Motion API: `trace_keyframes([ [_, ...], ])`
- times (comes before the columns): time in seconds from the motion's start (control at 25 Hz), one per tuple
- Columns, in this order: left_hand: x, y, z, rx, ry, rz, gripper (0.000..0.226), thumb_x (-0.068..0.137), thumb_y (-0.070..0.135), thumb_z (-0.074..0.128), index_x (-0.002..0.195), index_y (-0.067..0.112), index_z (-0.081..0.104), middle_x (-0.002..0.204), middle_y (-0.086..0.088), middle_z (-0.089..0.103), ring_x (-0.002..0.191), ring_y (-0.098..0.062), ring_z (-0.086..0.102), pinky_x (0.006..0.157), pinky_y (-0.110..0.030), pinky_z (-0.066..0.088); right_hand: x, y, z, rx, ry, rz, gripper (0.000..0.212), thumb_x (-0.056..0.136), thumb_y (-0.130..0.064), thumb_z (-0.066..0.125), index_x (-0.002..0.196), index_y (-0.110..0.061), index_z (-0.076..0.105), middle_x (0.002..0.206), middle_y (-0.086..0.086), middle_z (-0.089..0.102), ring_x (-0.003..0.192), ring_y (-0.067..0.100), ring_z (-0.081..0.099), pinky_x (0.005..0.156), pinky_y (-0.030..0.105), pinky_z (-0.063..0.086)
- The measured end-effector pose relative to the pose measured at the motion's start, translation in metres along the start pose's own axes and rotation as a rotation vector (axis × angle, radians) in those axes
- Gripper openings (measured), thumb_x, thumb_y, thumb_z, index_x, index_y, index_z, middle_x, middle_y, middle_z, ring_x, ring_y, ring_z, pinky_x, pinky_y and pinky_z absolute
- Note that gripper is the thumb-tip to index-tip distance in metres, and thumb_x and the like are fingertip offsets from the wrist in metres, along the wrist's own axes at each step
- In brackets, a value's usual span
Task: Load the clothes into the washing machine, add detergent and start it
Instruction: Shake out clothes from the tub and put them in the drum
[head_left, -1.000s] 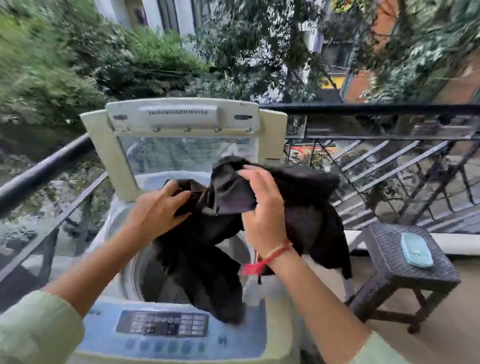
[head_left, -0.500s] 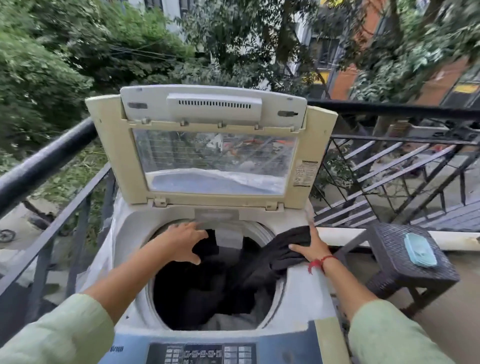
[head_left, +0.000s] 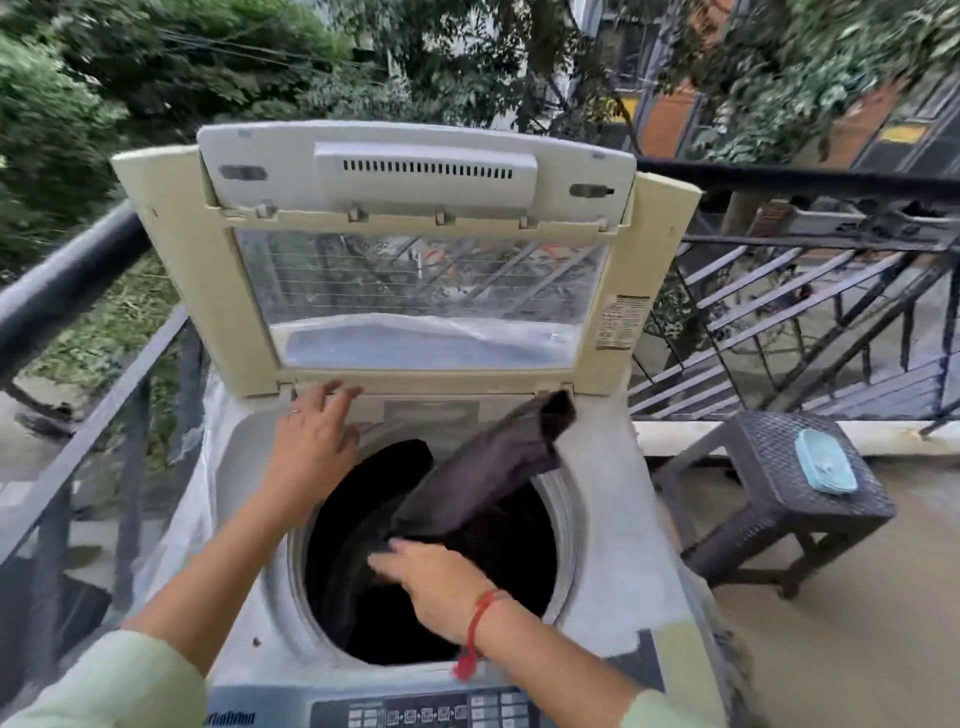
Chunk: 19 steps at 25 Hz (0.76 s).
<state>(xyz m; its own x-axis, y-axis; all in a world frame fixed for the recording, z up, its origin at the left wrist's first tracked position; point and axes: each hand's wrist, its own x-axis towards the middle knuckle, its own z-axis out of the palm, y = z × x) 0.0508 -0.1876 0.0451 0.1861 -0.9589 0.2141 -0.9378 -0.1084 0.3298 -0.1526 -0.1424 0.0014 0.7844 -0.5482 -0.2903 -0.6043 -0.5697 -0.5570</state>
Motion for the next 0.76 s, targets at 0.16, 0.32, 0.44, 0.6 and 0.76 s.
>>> trace_keyframes([
  [0.16, -0.026, -0.022, 0.002, 0.088, -0.131, -0.019, 0.046, 0.084, 0.025, 0.054, 0.129, 0.015, 0.050, 0.135, -0.016, 0.044, 0.118, -0.040, 0.048, 0.094, -0.049, 0.043, 0.000, 0.012, 0.002, 0.013, -0.178, 0.090, 0.049, 0.092, -0.012, 0.046, 0.139, -0.020, 0.041, 0.143, 0.011, 0.044, 0.130, 0.028, 0.041, 0.108, 0.033, 0.034],
  [0.32, -0.039, -0.002, 0.020, 0.183, -0.338, 0.019, 0.054, 0.088, 0.038, 0.055, 0.137, 0.022, 0.039, 0.144, -0.012, 0.033, 0.135, -0.033, 0.030, 0.107, -0.045, 0.030, -0.031, 0.059, -0.061, 0.143, 0.268, 0.243, 0.043, 0.092, -0.015, 0.049, 0.134, -0.020, 0.047, 0.138, 0.003, 0.050, 0.128, 0.020, 0.045, 0.107, 0.029, 0.034],
  [0.44, -0.035, 0.042, 0.041, 0.196, -0.588, 0.070, 0.059, 0.090, 0.047, 0.051, 0.142, 0.026, 0.031, 0.152, -0.009, 0.020, 0.144, -0.029, 0.010, 0.115, -0.051, 0.019, -0.088, 0.091, -0.095, 0.155, 0.558, 0.289, 0.043, 0.089, -0.011, 0.055, 0.131, -0.014, 0.050, 0.134, 0.006, 0.052, 0.125, 0.021, 0.046, 0.105, 0.024, 0.031],
  [0.6, -0.035, 0.142, 0.072, 0.034, -0.443, 0.319, 0.057, 0.090, 0.042, 0.055, 0.140, 0.024, 0.034, 0.149, -0.008, 0.028, 0.144, -0.030, 0.015, 0.113, -0.054, 0.023, -0.189, 0.155, -0.113, 0.185, 0.933, 0.453, 0.039, 0.085, -0.002, 0.060, 0.124, -0.005, 0.055, 0.123, 0.014, 0.055, 0.115, 0.026, 0.051, 0.101, 0.032, 0.037],
  [0.76, -0.050, 0.273, 0.109, -0.161, -0.300, 0.620, 0.049, 0.086, 0.039, 0.056, 0.130, 0.020, 0.046, 0.136, -0.011, 0.046, 0.133, -0.033, 0.036, 0.106, -0.049, 0.034, -0.289, 0.244, -0.088, 0.254, 1.106, 0.744, 0.034, 0.081, -0.014, 0.058, 0.113, -0.003, 0.061, 0.108, 0.017, 0.058, 0.097, 0.034, 0.058, 0.091, 0.037, 0.045],
])
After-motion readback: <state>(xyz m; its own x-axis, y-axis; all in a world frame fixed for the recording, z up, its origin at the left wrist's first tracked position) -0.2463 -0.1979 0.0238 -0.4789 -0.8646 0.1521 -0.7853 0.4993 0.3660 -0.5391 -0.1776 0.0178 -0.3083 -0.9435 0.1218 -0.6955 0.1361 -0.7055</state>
